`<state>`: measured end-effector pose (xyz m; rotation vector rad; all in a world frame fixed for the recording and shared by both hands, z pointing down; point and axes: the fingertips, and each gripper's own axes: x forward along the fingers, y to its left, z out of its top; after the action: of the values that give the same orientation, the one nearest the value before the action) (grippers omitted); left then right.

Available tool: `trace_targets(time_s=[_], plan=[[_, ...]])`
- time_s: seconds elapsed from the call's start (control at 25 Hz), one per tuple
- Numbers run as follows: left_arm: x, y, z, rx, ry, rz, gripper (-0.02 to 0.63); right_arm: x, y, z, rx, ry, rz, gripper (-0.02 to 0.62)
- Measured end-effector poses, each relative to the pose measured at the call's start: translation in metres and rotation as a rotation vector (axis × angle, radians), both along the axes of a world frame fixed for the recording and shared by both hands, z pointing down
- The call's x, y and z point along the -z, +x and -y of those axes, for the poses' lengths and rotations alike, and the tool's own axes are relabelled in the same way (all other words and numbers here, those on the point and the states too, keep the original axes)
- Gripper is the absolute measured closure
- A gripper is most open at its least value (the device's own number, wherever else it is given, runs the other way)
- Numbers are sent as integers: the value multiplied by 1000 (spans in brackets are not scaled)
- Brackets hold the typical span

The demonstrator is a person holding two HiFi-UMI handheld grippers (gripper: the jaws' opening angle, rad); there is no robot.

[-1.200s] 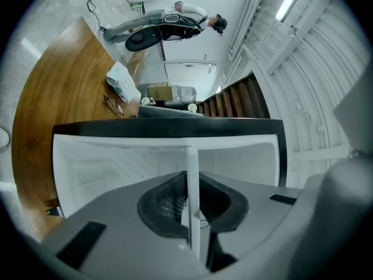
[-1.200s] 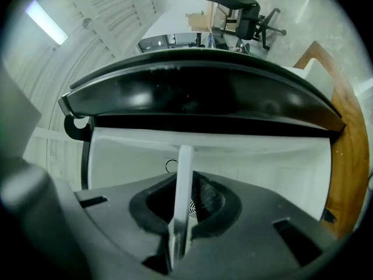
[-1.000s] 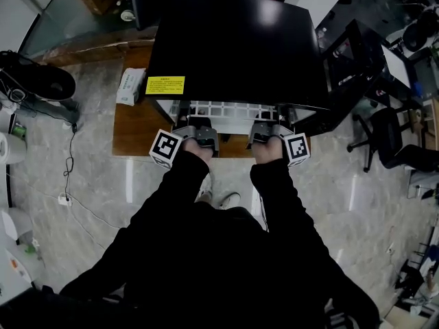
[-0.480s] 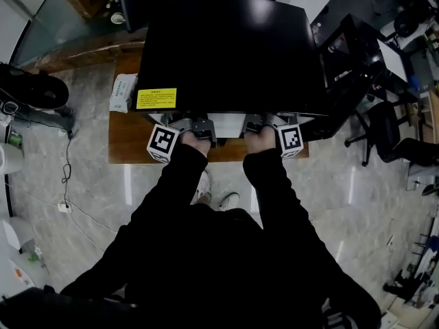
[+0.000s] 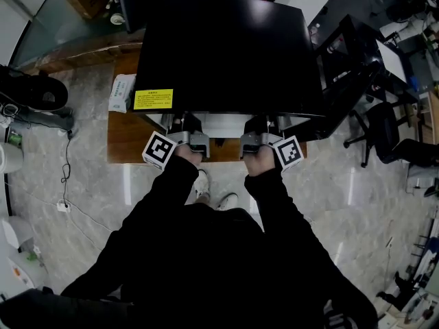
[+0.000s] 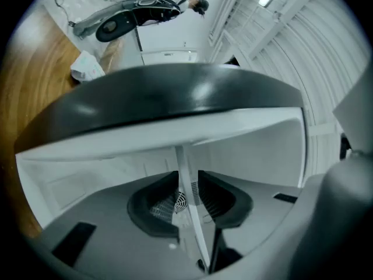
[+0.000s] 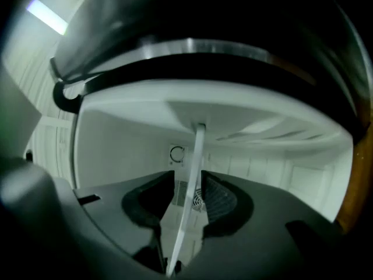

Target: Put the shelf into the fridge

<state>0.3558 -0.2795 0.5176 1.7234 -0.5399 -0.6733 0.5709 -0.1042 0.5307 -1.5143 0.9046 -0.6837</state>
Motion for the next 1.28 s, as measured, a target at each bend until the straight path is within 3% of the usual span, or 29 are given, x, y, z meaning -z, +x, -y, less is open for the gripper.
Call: trace_targets(time_s=[0.12,0.2,0.36,0.48,0.52,0.6,0.68,0.76,0.88,1.28], plan=[[0,-11,-33,-85,52,38,491,0,-38,-19,142,-77,-109,456],[-8,-19,-61,-158,132,151,485,-1,-64,-31,264,-174,-253,457],[7,-28,-127,-332,525,412,508,3,-111,-51,479,-343,-606,462],[25,-36,-165,-408,743,539,552,28,-146,-64,598,-338,-855,462],[29,-38,-175,-419,790,569,569,37,-155,-70,622,-333,-927,479],[36,-41,-193,-437,864,617,600,51,-170,-81,643,-314,-1036,580],[40,-40,-209,-454,923,651,600,62,-182,-90,648,-288,-1124,589],[44,-37,-223,-457,967,665,600,67,-189,-97,645,-280,-1187,589],[49,-34,-237,-449,1003,669,600,69,-193,-106,640,-272,-1201,589],[55,-35,-259,-435,1004,665,600,74,-195,-136,630,-245,-1194,589]])
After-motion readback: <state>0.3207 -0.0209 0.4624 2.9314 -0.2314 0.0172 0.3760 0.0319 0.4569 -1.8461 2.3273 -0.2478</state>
